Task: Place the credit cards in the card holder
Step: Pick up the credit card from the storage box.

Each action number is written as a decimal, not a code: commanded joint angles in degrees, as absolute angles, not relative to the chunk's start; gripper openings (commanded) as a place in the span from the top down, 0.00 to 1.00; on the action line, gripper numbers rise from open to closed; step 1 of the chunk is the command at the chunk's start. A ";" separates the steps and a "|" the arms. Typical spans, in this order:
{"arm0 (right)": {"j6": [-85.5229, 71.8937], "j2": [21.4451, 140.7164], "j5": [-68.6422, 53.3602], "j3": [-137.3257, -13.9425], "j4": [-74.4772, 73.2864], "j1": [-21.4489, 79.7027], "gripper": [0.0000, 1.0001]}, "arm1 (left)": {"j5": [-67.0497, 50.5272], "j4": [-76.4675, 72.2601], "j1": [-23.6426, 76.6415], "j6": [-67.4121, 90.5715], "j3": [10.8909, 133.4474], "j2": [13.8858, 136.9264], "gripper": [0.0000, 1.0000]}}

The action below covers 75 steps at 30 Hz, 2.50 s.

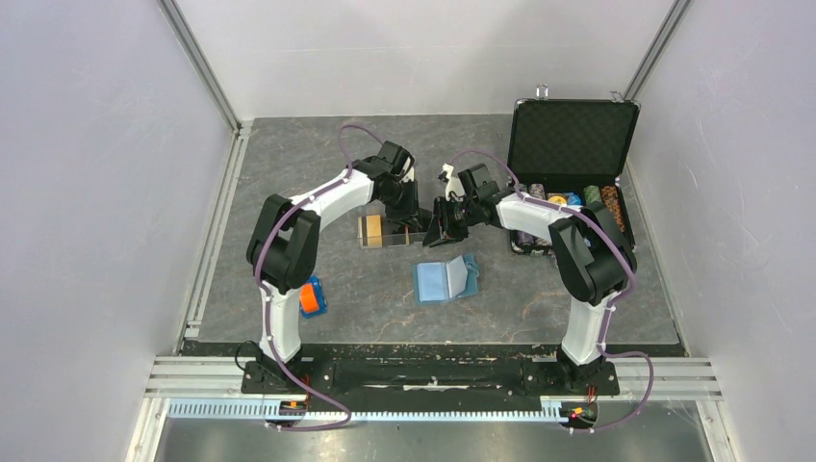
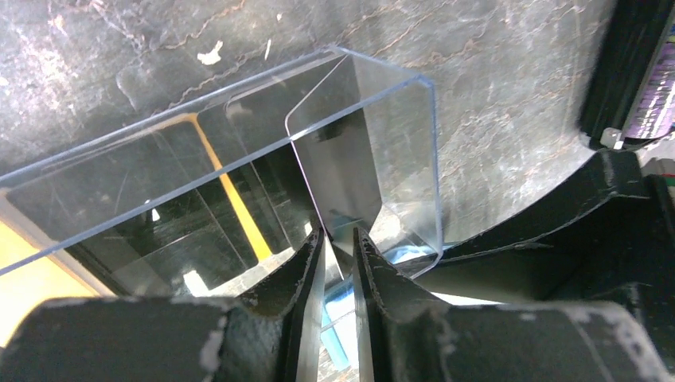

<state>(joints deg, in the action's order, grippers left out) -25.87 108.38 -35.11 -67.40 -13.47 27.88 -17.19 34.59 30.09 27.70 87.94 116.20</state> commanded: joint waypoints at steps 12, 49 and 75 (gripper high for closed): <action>-24.56 102.89 -34.29 -69.76 -14.32 27.74 0.69 | -19.83 30.29 29.53 31.06 87.41 116.38 0.89; -56.42 79.78 -57.21 -43.51 35.20 15.86 0.36 | -49.57 -10.34 25.86 55.63 54.72 78.42 0.98; -31.47 83.29 -46.71 -49.20 1.04 20.57 1.00 | -33.56 15.28 25.93 49.33 51.33 77.79 0.58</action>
<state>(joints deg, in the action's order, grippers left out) -43.77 83.22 -51.46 -48.03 15.64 20.47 -40.27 2.63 25.76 54.19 51.16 78.28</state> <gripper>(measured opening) 0.007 0.416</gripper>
